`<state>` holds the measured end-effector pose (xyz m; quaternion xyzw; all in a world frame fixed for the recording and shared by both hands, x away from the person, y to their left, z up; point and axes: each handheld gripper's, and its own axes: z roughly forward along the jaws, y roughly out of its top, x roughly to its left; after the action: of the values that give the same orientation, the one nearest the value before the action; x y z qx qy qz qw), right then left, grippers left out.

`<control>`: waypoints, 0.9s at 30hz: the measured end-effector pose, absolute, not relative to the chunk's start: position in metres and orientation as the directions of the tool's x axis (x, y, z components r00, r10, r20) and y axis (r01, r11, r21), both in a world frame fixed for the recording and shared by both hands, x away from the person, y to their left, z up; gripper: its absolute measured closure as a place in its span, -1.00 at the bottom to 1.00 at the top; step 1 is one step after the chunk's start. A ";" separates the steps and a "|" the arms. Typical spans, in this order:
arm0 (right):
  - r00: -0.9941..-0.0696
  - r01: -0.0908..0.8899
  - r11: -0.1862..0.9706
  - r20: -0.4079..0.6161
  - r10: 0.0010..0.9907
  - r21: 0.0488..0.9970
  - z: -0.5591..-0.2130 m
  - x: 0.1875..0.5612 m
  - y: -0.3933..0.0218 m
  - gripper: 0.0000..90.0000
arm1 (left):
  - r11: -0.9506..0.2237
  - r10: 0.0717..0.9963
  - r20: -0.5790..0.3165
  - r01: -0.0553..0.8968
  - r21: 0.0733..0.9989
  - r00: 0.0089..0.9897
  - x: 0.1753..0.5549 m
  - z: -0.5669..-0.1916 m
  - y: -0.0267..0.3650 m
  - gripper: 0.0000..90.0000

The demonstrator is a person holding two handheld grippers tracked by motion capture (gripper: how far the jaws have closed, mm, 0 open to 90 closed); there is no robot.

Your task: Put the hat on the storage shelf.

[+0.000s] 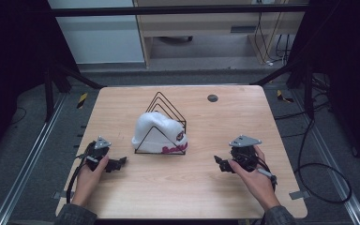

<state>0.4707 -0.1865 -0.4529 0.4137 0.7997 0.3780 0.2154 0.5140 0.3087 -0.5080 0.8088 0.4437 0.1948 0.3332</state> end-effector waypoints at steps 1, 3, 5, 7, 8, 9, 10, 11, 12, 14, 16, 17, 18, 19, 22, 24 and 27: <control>-0.566 0.504 0.375 -0.031 0.824 0.778 -0.456 0.470 -0.186 -0.75 | -0.384 0.847 0.020 0.588 0.712 0.530 0.514 -0.508 0.309 -1.00; -0.567 0.512 0.378 -0.027 0.824 0.771 -0.461 0.470 -0.186 -0.75 | -0.385 0.847 0.020 0.588 0.712 0.530 0.514 -0.508 0.309 -1.00; -0.565 0.523 0.379 -0.022 0.825 0.763 -0.466 0.471 -0.187 -0.75 | -0.385 0.847 0.020 0.588 0.712 0.530 0.514 -0.508 0.309 -1.00; -0.561 0.533 0.377 -0.017 0.827 0.758 -0.472 0.473 -0.188 -0.75 | -0.385 0.848 0.020 0.588 0.712 0.530 0.514 -0.508 0.309 -1.00; -0.559 0.538 0.375 -0.014 0.829 0.755 -0.474 0.473 -0.189 -0.75 | -0.385 0.847 0.020 0.588 0.712 0.531 0.514 -0.508 0.309 -1.00; -0.559 0.540 0.378 -0.016 0.829 0.752 -0.476 0.474 -0.190 -0.75 | -0.385 0.848 0.020 0.588 0.712 0.530 0.514 -0.508 0.309 -1.00; -0.554 0.546 0.371 -0.008 0.832 0.751 -0.479 0.474 -0.190 -0.75 | -0.385 0.847 0.020 0.588 0.712 0.530 0.514 -0.508 0.309 -1.00; -0.552 0.550 0.372 -0.009 0.834 0.748 -0.481 0.475 -0.191 -0.75 | -0.385 0.847 0.020 0.588 0.712 0.530 0.514 -0.508 0.309 -1.00; -0.545 0.554 0.366 -0.006 0.838 0.748 -0.483 0.476 -0.192 -0.75 | -0.385 0.847 0.020 0.588 0.711 0.531 0.514 -0.508 0.309 -1.00; -0.537 0.559 0.359 -0.003 0.843 0.748 -0.485 0.479 -0.195 -0.75 | -0.385 0.848 0.020 0.588 0.712 0.530 0.514 -0.508 0.309 -1.00; -0.516 0.573 0.340 0.006 0.856 0.746 -0.488 0.482 -0.198 -0.75 | -0.385 0.847 0.020 0.588 0.712 0.530 0.514 -0.508 0.309 -1.00; -0.511 0.575 0.335 0.008 0.860 0.747 -0.489 0.483 -0.200 -0.75 | -0.385 0.847 0.020 0.588 0.711 0.530 0.514 -0.508 0.309 -1.00; -0.500 0.585 0.327 0.013 0.866 0.742 -0.490 0.484 -0.201 -0.75 | -0.385 0.847 0.020 0.588 0.712 0.531 0.514 -0.508 0.309 -1.00; -0.491 0.588 0.320 0.014 0.871 0.743 -0.492 0.486 -0.202 -0.75 | -0.385 0.847 0.020 0.588 0.712 0.531 0.514 -0.508 0.309 -1.00; -0.472 0.600 0.301 0.024 0.881 0.741 -0.495 0.489 -0.204 -0.75 | -0.386 0.847 0.021 0.587 0.712 0.531 0.514 -0.508 0.309 -1.00; -0.464 0.606 0.296 0.026 0.886 0.739 -0.498 0.491 -0.204 -0.75 | -0.385 0.847 0.020 0.588 0.711 0.531 0.514 -0.508 0.309 -1.00; -0.451 0.612 0.297 0.015 0.892 0.733 -0.501 0.493 -0.204 -0.75 | -0.385 0.847 0.020 0.588 0.712 0.530 0.514 -0.508 0.309 -1.00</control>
<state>0.4926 -0.2035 -0.5011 0.4826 0.7791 0.3443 0.2038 0.5137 0.3089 -0.5079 0.8090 0.4435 0.1950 0.3328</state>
